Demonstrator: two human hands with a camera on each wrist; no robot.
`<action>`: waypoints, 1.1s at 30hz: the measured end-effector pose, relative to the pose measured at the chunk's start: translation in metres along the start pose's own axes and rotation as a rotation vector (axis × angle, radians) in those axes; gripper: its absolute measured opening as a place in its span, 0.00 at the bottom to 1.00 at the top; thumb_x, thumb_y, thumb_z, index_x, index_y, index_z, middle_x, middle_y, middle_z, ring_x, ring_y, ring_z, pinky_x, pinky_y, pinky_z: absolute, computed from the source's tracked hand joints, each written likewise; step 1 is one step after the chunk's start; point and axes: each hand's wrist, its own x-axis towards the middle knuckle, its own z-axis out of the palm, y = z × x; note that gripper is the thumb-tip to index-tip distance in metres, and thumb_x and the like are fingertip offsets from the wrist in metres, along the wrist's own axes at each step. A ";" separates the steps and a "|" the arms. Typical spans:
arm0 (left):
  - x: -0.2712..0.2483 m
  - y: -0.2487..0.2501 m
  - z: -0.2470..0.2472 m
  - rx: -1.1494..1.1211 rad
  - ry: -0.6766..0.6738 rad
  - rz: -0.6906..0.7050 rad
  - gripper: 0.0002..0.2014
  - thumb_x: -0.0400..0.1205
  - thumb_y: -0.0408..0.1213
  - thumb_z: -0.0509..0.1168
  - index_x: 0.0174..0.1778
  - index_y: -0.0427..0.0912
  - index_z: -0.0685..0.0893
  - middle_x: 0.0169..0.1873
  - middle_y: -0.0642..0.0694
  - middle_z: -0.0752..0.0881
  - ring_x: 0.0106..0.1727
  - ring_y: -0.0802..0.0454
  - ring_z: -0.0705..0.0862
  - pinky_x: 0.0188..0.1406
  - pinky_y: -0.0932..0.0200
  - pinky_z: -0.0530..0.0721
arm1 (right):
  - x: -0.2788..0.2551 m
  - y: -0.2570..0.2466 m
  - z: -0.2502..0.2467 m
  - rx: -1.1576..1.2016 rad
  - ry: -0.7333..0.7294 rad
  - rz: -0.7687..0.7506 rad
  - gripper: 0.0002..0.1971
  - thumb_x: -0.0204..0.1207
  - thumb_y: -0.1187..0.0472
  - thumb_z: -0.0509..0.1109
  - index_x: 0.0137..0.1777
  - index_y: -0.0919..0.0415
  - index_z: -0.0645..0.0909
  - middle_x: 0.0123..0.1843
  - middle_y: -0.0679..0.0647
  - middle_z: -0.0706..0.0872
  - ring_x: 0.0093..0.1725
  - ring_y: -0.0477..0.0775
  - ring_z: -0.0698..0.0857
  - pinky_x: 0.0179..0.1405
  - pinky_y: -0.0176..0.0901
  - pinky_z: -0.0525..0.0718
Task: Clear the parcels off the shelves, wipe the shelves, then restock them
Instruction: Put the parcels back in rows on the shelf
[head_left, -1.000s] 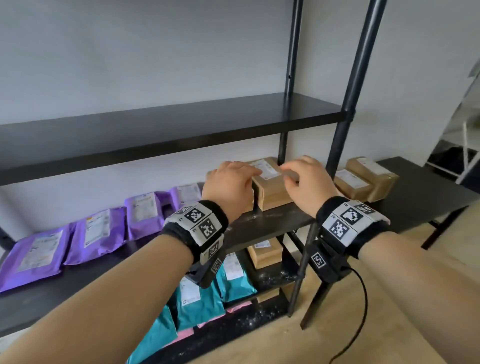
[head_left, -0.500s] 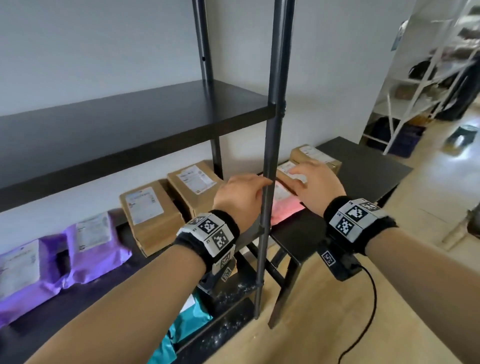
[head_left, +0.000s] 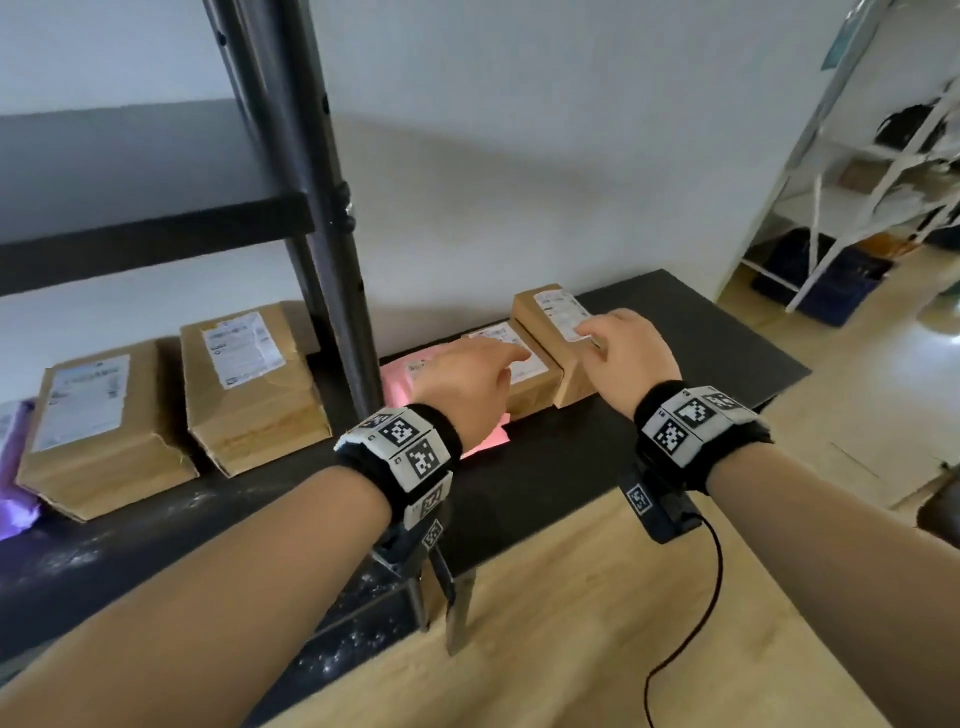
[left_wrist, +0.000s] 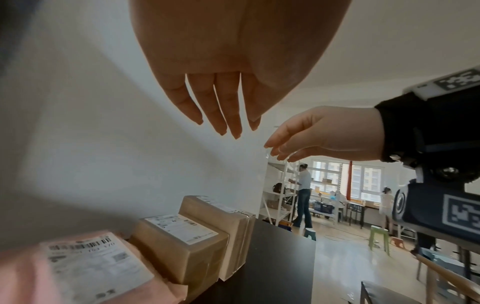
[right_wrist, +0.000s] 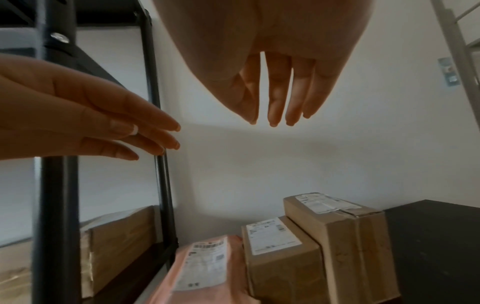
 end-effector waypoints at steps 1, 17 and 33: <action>0.007 0.007 0.005 -0.006 0.004 -0.024 0.20 0.85 0.35 0.51 0.72 0.54 0.75 0.71 0.50 0.77 0.73 0.49 0.72 0.70 0.48 0.73 | 0.007 0.012 0.000 0.009 -0.009 0.000 0.17 0.78 0.63 0.63 0.66 0.58 0.80 0.63 0.59 0.79 0.63 0.60 0.78 0.63 0.55 0.79; 0.118 0.020 0.076 -0.024 -0.099 -0.185 0.23 0.83 0.44 0.59 0.76 0.51 0.68 0.73 0.46 0.73 0.72 0.47 0.72 0.68 0.48 0.75 | 0.107 0.115 0.049 0.020 -0.158 0.016 0.22 0.78 0.61 0.64 0.73 0.53 0.71 0.70 0.55 0.73 0.65 0.56 0.77 0.62 0.47 0.79; 0.218 0.038 0.173 0.059 -0.203 -0.612 0.49 0.71 0.56 0.71 0.82 0.45 0.50 0.77 0.39 0.65 0.79 0.41 0.61 0.79 0.44 0.61 | 0.200 0.195 0.115 0.213 -0.647 -0.274 0.53 0.68 0.59 0.79 0.83 0.47 0.45 0.83 0.56 0.51 0.80 0.56 0.62 0.77 0.46 0.64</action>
